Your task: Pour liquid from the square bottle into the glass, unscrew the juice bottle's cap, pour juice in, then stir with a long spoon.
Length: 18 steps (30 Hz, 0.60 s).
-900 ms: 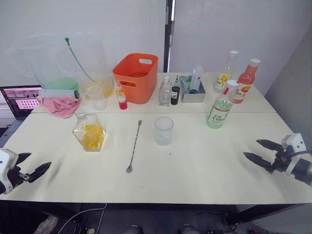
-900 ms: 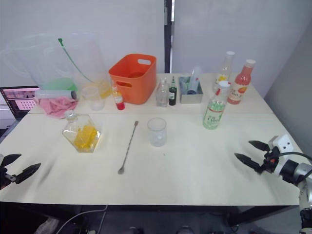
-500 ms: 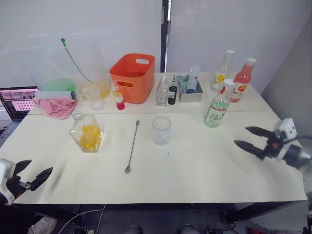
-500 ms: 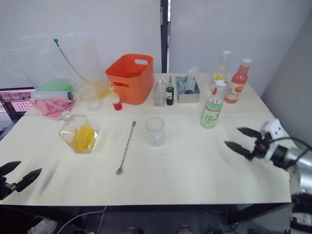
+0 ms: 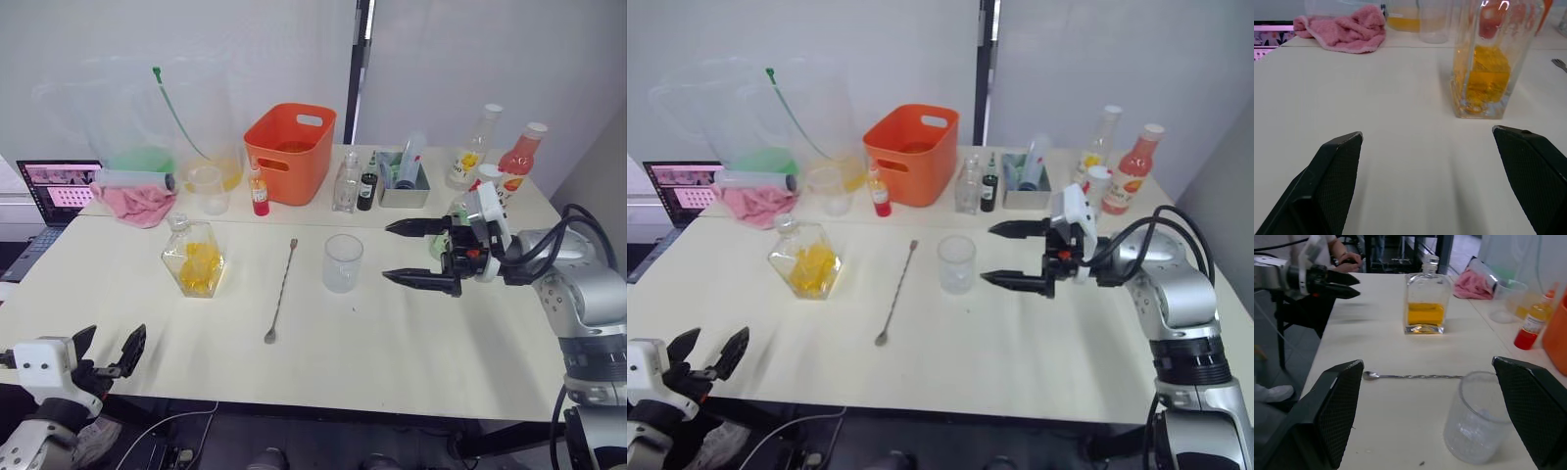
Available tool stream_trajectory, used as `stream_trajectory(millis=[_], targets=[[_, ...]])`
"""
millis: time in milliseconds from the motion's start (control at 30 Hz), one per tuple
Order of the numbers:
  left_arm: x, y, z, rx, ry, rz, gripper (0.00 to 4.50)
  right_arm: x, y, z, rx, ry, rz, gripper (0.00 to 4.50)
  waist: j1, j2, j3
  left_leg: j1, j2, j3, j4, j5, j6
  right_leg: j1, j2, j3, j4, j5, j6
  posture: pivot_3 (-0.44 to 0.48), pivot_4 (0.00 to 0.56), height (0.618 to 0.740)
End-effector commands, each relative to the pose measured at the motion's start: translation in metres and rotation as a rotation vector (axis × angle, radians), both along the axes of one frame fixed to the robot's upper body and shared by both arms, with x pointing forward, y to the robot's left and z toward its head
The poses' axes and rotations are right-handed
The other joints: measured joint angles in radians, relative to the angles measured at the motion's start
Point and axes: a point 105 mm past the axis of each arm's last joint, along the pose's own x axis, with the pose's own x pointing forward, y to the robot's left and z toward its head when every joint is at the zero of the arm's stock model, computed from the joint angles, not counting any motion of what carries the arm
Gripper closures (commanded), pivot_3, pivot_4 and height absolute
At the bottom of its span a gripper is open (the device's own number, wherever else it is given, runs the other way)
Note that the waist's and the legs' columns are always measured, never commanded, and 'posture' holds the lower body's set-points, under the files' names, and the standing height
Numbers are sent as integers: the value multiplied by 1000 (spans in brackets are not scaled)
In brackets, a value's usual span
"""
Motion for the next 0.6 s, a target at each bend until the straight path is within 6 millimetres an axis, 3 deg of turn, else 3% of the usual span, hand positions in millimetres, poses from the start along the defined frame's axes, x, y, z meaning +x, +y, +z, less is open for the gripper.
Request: stream_trajectory(millis=[33,600], targets=[[15,-10,13,4,-56,12,0,-8,6,10,1,-57,12,30,3,0,0,-2,0,0,3,0,0,-1,0,0,1,0,0,0,150,740],[93,-43,22,3,-86,-116,0,-17,-9,3,12,-81,-110,30,-5,-2,0,-1,-1,1,6,-1,1,-1,0,1,5,1,1,0,150,740]])
